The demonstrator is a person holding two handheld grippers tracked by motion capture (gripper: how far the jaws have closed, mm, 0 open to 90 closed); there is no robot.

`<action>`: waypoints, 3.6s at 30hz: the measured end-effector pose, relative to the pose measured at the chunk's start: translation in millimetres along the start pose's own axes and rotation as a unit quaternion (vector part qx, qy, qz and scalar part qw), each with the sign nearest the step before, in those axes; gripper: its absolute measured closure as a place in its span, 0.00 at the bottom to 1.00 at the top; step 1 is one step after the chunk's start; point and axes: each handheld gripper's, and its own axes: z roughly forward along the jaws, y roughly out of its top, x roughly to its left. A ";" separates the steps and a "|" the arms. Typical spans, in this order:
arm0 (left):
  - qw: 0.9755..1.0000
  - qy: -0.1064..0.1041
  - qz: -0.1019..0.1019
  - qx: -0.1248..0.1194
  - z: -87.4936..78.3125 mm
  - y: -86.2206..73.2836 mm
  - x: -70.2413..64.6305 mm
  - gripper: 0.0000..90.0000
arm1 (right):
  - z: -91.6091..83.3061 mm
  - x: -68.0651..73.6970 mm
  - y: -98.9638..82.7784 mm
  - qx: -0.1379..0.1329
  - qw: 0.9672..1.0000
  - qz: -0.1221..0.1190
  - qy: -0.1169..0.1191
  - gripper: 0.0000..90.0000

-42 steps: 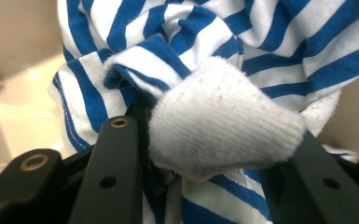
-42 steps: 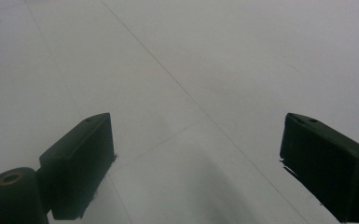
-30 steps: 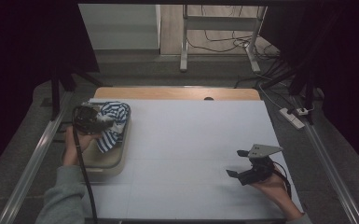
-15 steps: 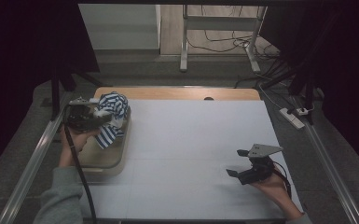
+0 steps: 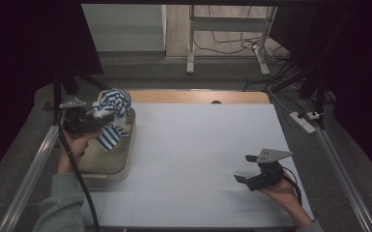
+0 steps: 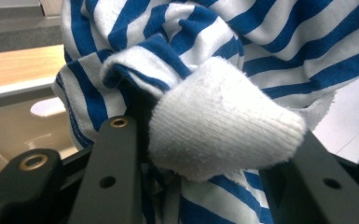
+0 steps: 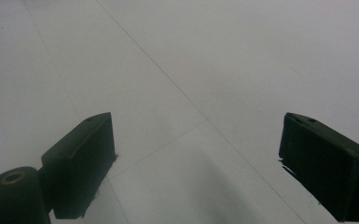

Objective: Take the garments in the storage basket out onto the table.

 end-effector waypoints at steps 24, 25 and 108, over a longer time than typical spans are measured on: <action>0.998 -0.034 -0.005 -0.060 -19.2 5.3 -7.2 0.67 | -1.1 -0.2 0.1 0.002 1.000 -0.001 -0.005 0.11; 0.997 -0.035 -0.004 -0.062 -19.8 5.5 -7.6 0.67 | -1.2 -0.3 0.0 0.003 1.000 -0.001 -0.006 0.11; 0.973 -0.202 0.046 -0.101 -9.9 28.0 -96.0 0.66 | 2.0 -0.2 -1.1 0.011 1.000 -0.005 -0.011 0.11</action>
